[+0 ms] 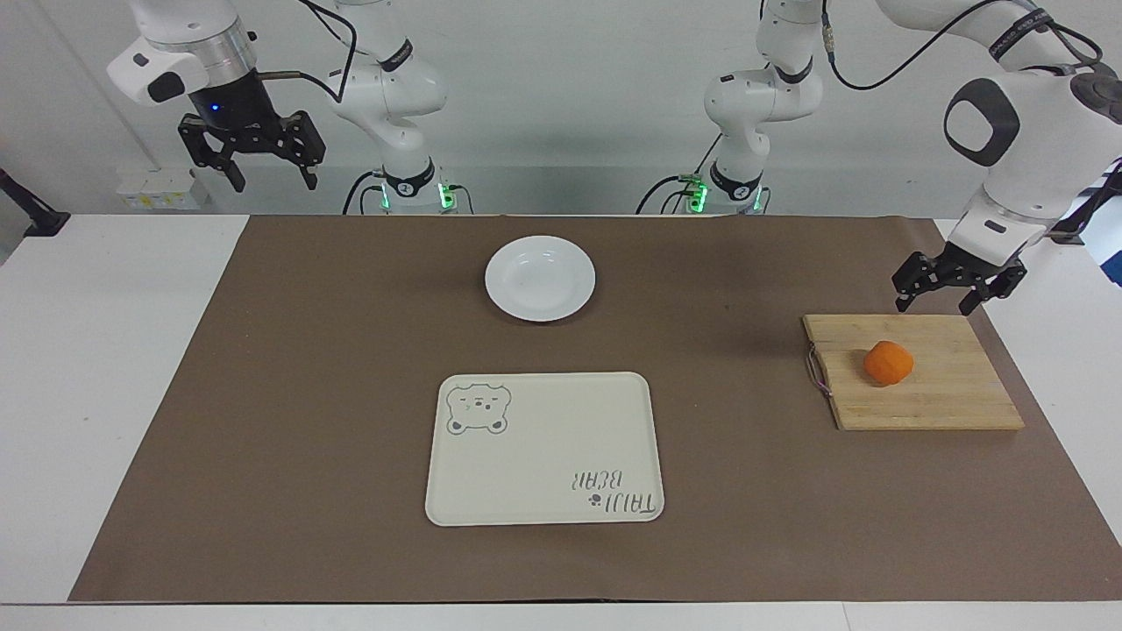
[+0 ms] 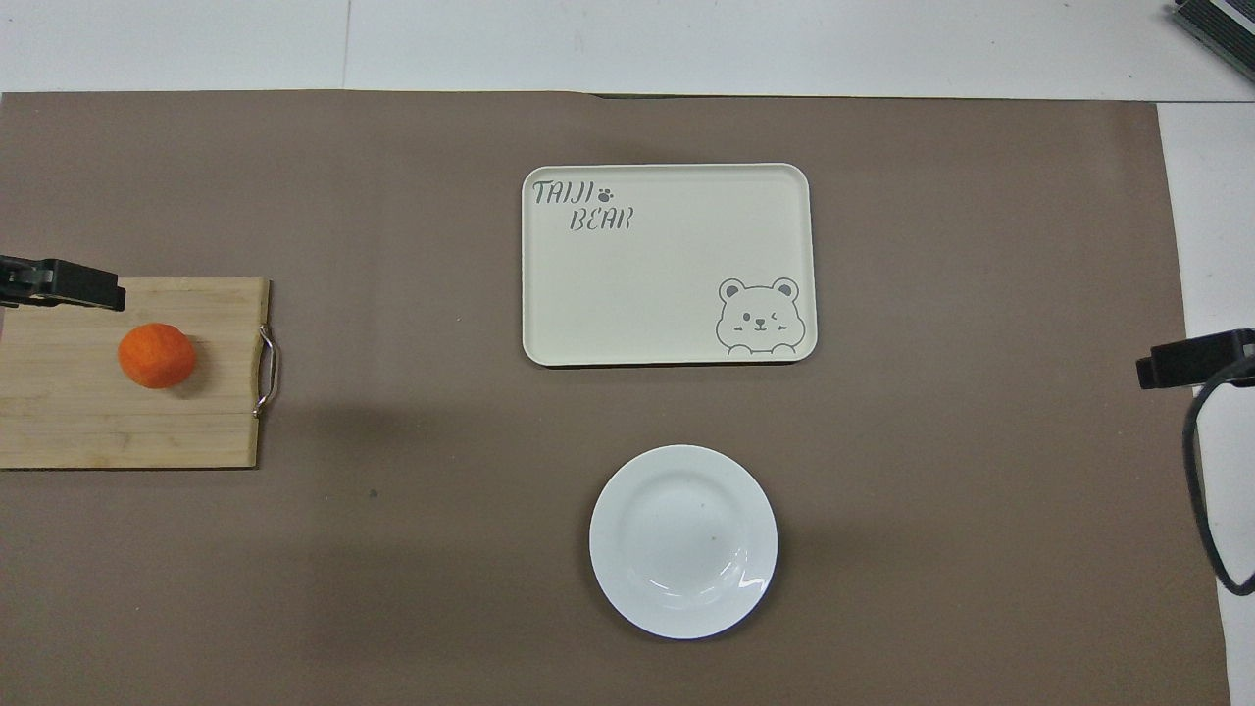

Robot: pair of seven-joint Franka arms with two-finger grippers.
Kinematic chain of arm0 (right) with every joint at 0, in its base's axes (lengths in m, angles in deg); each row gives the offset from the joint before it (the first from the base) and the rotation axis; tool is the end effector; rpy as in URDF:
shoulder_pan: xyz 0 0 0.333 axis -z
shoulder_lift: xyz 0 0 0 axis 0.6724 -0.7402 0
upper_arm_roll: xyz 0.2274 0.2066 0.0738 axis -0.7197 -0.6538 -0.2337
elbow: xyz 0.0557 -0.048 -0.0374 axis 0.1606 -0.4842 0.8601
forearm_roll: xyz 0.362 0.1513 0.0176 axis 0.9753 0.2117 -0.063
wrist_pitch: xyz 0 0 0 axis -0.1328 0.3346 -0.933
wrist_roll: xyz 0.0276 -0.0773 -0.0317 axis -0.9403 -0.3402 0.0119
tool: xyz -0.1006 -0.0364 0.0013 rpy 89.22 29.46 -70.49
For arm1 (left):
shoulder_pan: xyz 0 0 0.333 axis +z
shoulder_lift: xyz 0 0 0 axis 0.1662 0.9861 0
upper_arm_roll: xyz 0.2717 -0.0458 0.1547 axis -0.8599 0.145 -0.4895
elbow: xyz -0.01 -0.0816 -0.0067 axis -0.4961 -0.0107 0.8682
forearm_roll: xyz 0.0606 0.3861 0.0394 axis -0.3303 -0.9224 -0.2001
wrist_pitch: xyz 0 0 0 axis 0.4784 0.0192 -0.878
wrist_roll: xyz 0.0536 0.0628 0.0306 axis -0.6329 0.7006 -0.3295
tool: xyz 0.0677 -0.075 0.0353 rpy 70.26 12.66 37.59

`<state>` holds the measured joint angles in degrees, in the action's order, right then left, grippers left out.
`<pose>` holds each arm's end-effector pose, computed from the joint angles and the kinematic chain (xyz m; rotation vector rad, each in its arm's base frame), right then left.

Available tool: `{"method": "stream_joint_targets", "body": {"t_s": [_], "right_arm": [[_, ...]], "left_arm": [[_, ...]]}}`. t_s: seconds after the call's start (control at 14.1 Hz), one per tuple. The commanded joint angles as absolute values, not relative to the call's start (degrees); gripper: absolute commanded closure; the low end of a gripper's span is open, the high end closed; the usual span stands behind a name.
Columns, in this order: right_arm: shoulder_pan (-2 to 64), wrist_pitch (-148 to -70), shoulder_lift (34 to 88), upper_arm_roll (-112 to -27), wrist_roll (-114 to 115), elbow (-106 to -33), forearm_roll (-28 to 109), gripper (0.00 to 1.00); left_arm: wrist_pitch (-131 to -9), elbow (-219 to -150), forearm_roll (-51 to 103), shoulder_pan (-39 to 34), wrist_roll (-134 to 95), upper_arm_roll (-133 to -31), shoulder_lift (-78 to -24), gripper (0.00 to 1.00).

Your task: Place orange and plate with both arms

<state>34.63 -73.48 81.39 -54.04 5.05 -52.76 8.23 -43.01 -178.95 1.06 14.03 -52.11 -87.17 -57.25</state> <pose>0.5116 -0.0118 0.6804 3.1281 0.0714 -0.0168 0.5845 0.0711 0.5118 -3.1050 0.2774 -0.1164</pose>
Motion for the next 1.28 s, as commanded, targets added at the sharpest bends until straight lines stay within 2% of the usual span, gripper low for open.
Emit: {"method": "stream_joint_targets", "body": {"t_s": [0.0, 0.35, 0.64, 1.21], "right_arm": [[35.22, -73.99, 82.11, -54.38, 5.83, -53.80, 8.80, 0.00], [35.22, -73.99, 82.11, -54.38, 5.83, -53.80, 8.80, 0.00], [35.22, -73.99, 82.03, -54.38, 5.83, -53.80, 8.80, 0.00], [35.22, -73.99, 82.11, -54.38, 5.83, -53.80, 8.80, 0.00]], "left_arm": [[-46.58, -182.23, 1.61, 14.58, -54.95, -86.95, -57.97, 0.00], [-51.32, -184.87, 1.78, 17.74, -58.37, -86.86, -53.93, 0.00], [-54.05, -188.47, 5.37, 18.97, -58.47, -86.95, -52.96, 0.00], [-61.26, -192.25, 7.41, 19.06, -58.21, -86.95, -49.18, 0.00]]}}
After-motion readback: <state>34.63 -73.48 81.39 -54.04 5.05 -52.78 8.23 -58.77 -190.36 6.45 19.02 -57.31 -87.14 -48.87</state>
